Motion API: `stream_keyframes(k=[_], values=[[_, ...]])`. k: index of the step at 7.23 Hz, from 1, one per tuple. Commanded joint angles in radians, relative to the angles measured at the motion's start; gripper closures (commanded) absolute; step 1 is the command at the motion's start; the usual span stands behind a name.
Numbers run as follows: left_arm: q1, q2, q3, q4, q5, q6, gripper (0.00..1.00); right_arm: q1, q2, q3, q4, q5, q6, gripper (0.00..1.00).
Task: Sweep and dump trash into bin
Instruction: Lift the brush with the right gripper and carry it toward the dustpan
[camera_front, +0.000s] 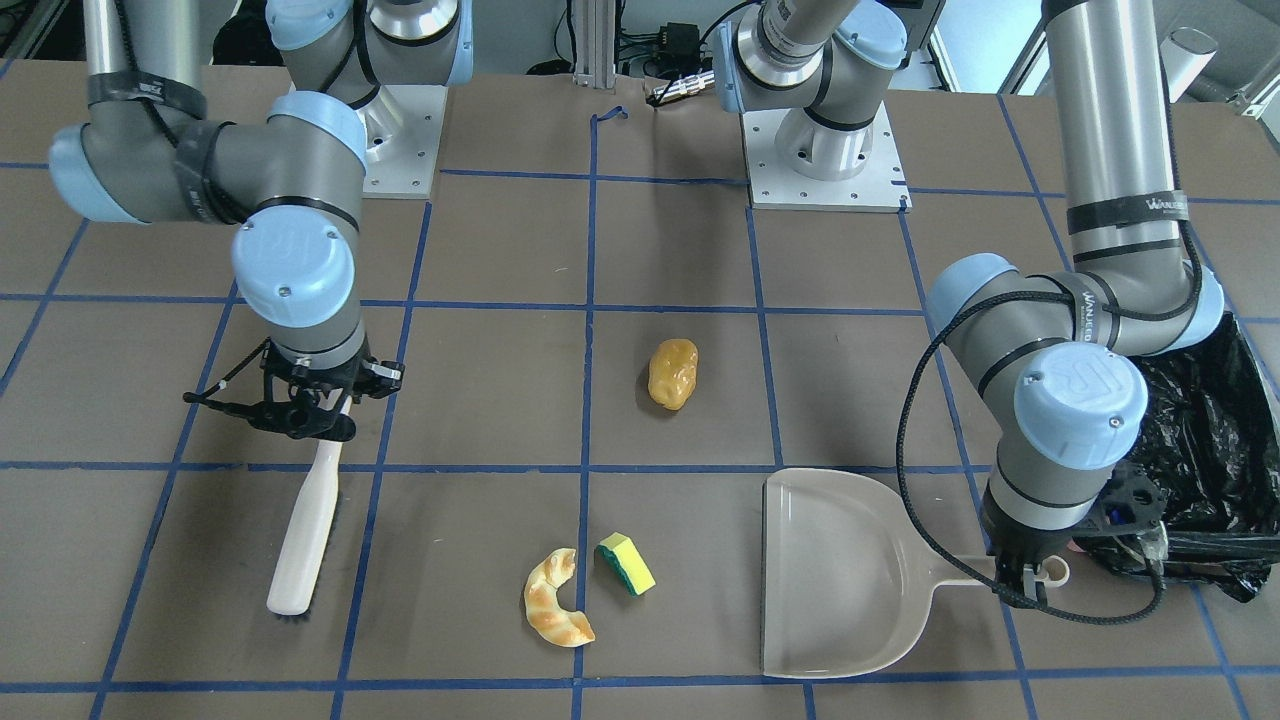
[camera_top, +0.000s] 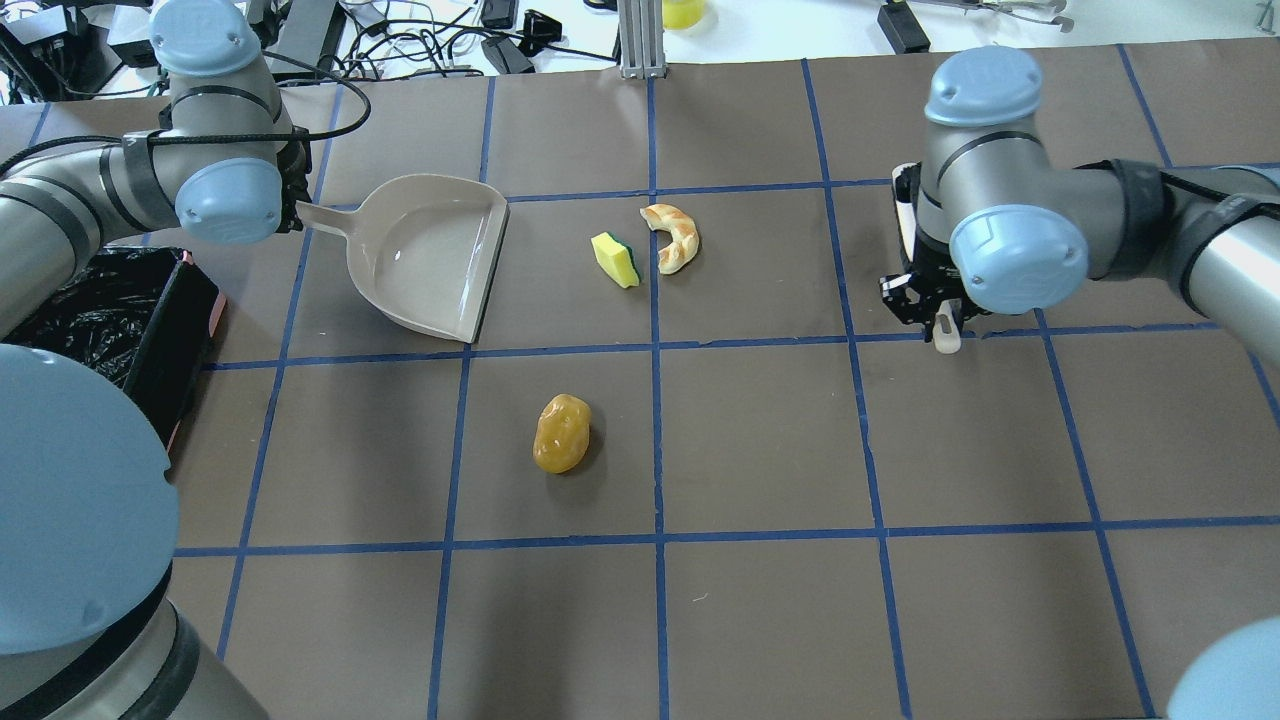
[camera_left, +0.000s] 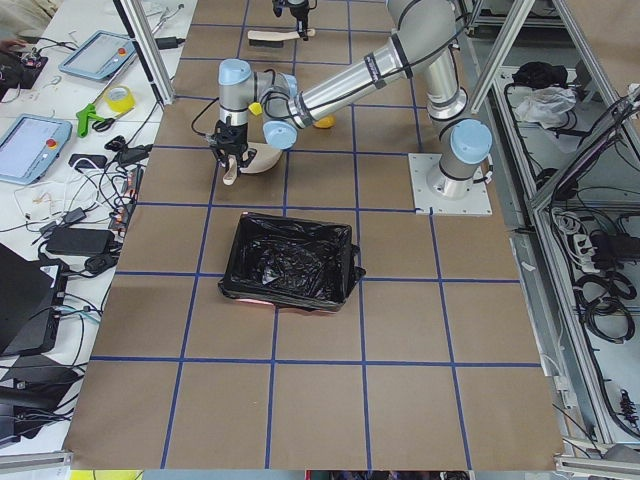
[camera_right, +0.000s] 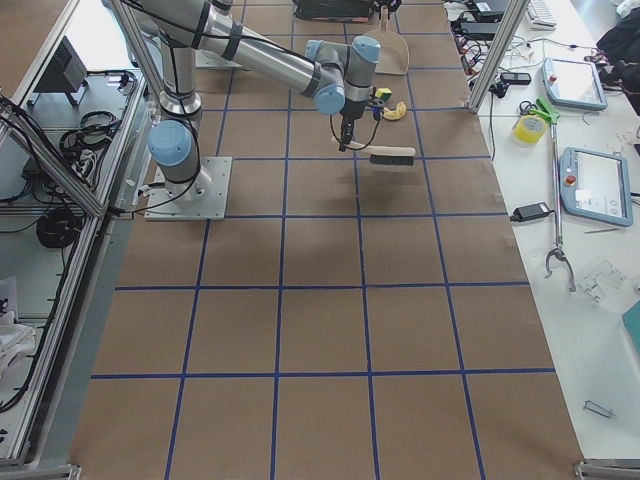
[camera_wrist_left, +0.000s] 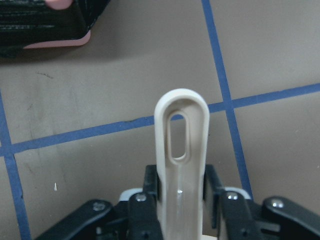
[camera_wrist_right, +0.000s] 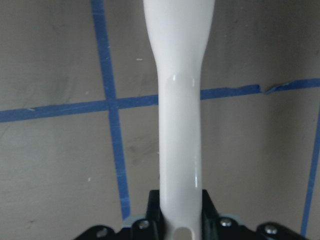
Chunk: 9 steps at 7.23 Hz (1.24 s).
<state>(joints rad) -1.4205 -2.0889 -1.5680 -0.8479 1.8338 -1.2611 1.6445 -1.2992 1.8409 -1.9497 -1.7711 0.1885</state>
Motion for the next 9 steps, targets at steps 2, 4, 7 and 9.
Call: stream_keyframes(k=[2,4,7,9], values=[[-0.034,-0.013,-0.003,0.0,0.01,-0.064,1.0,0.132,0.011,0.0,0.009,0.085,0.25,0.89],[-0.037,-0.014,-0.003,0.0,0.037,-0.063,1.0,0.213,0.035,0.0,0.011,0.152,0.373,0.89],[-0.041,-0.014,-0.003,0.0,0.039,-0.064,1.0,0.277,0.124,-0.122,0.017,0.241,0.425,0.91],[-0.04,-0.014,-0.003,0.0,0.038,-0.064,1.0,0.317,0.223,-0.239,0.038,0.271,0.433,0.92]])
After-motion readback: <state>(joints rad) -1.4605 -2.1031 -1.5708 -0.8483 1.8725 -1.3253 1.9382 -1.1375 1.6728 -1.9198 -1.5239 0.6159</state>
